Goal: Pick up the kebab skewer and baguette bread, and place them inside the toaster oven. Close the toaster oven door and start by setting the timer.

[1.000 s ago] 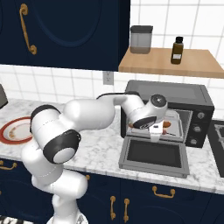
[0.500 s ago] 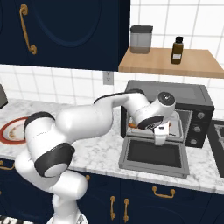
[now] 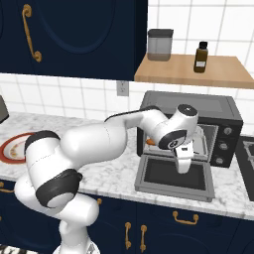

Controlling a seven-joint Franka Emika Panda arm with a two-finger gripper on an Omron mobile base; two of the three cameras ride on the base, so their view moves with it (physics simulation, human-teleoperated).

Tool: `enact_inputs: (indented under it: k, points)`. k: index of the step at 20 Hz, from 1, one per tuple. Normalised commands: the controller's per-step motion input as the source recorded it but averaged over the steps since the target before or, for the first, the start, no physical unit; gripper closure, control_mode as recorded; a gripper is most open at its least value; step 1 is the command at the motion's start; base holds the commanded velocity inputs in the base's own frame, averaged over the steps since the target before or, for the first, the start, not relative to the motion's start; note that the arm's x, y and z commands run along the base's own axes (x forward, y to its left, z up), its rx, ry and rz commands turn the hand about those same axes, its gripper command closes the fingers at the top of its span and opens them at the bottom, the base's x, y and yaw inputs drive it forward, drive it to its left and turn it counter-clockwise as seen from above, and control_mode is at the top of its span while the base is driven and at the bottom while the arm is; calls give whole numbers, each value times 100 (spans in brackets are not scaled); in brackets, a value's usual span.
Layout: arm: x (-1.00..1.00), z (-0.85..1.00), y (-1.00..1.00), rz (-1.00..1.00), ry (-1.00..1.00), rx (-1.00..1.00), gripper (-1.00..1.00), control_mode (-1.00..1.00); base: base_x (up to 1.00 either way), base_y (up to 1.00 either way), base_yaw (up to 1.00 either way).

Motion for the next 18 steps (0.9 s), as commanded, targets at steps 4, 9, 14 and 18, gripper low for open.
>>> enact_inputs:
  k: [4,9,14,18]
  points:
    - [0,-39,0,9,18,-2,-100,-100,0,0,0]
    - [0,-63,-3,4,13,0,-100,-100,0,0,0]
    - [26,-39,-5,0,3,0,-100,-100,0,0,0]
    - [29,-26,-24,0,2,0,-100,-100,0,0,0]
